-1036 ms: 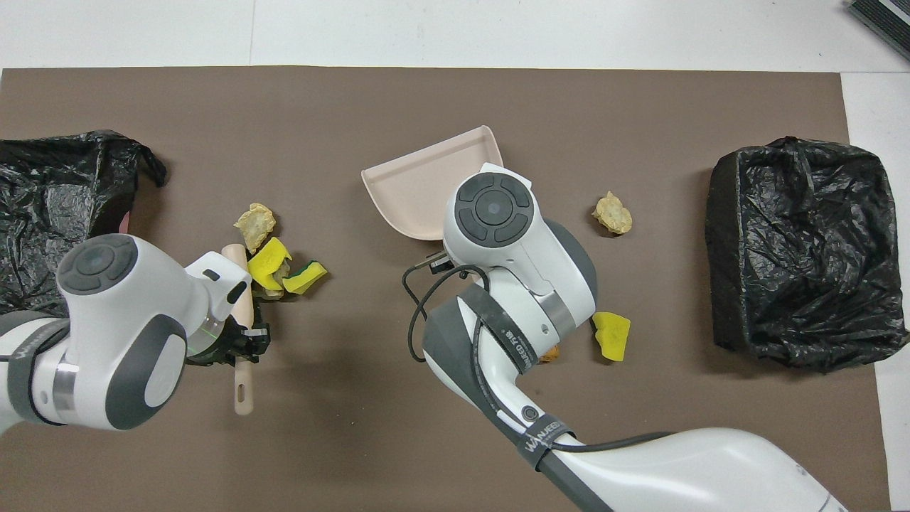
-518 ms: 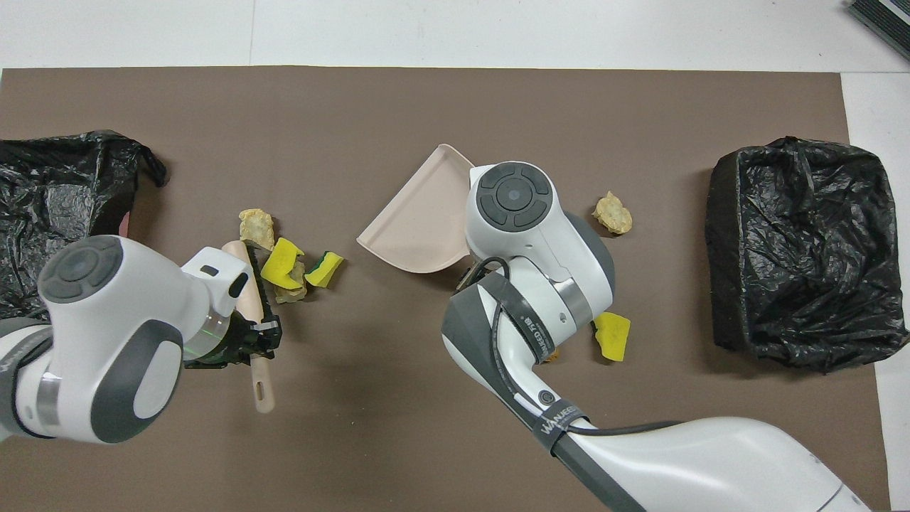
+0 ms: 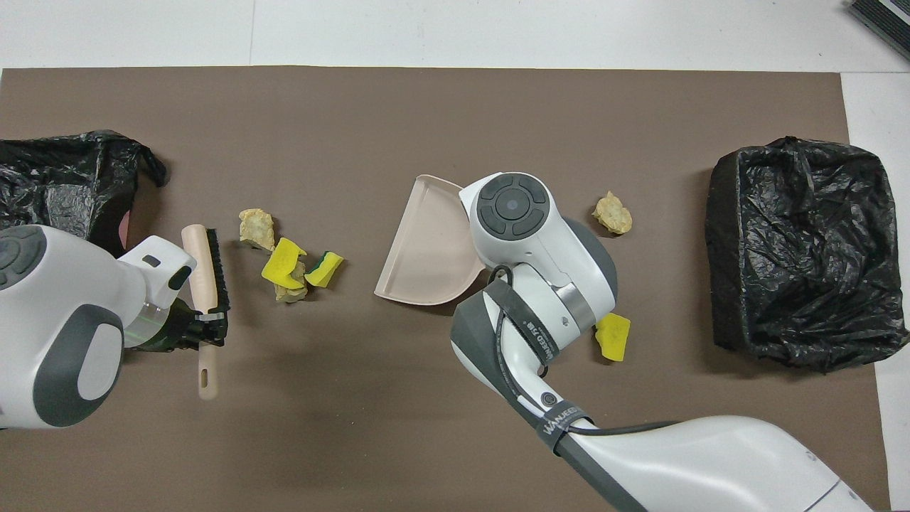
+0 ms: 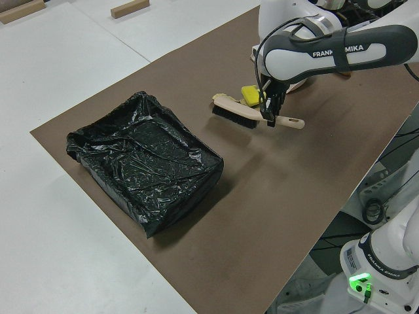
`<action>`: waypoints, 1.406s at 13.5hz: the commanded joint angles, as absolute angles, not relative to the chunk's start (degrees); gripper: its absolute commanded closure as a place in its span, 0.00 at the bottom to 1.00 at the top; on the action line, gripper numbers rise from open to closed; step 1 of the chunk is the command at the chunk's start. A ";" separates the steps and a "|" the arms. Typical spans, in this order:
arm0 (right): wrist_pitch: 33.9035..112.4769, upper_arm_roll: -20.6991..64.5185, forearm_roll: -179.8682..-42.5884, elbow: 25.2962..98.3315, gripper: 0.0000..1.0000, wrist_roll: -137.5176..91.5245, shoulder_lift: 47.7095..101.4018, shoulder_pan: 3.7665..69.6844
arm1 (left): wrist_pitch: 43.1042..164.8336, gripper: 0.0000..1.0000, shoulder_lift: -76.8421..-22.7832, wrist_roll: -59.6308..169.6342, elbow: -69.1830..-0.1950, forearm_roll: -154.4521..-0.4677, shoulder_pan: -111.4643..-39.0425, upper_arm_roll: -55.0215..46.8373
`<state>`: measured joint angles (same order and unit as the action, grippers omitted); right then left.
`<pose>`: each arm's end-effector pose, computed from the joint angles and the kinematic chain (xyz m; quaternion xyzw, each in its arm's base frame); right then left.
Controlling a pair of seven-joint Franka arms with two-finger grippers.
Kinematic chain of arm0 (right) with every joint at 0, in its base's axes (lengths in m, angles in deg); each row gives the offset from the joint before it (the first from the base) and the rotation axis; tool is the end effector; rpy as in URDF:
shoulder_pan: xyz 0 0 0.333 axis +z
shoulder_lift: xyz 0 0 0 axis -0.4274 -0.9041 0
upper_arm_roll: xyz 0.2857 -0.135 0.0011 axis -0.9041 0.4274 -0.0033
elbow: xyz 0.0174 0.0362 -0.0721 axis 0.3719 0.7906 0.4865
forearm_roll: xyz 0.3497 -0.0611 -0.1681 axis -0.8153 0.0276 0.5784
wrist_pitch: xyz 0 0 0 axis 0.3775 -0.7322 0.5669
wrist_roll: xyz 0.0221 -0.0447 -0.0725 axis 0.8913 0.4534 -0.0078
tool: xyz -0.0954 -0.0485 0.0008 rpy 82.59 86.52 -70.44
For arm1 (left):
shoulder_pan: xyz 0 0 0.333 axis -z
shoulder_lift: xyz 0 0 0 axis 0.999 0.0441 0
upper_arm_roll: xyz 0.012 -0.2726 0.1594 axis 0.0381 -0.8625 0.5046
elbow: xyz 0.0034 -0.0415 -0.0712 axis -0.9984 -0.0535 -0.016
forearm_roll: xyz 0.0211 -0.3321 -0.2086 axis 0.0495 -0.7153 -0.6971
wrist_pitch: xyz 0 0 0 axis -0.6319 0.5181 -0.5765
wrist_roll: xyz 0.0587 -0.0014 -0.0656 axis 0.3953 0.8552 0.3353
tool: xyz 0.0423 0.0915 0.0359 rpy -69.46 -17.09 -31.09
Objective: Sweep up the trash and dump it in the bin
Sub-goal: 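Angle the dustpan toward the sponges while the left gripper positions the brush, then sweep the sponges and bread into the dustpan with the left gripper's brush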
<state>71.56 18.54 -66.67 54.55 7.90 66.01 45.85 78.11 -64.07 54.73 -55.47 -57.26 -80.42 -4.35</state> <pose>0.5756 0.3171 0.3592 0.7864 0.6128 -0.0383 0.0681 0.4711 -0.0919 0.3737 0.9904 0.0681 -0.1198 0.0094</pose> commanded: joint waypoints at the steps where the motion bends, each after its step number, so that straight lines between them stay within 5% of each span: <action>1: 71.79 17.95 -63.33 56.15 1.00 12.85 67.31 45.25 | 79.75 1.00 -64.80 47.64 -57.67 -58.81 -75.18 -4.14; 9: 71.17 17.95 -62.80 57.02 1.00 16.11 67.92 46.04 | 94.06 1.00 -59.88 40.91 -56.71 -68.23 -59.79 -4.31; 13: 71.78 18.04 -62.71 57.73 1.00 16.11 68.19 45.87 | 93.56 1.00 -56.97 42.75 -50.57 -70.07 -53.74 -4.49; 19: 71.78 18.04 -62.71 57.64 1.00 16.03 68.10 45.43 | 73.67 1.00 -61.72 41.35 -45.12 -66.06 -60.38 -3.27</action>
<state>71.64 18.36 -63.64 55.59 13.96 66.65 46.11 83.00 -59.91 41.33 -47.56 -68.51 -56.59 -3.75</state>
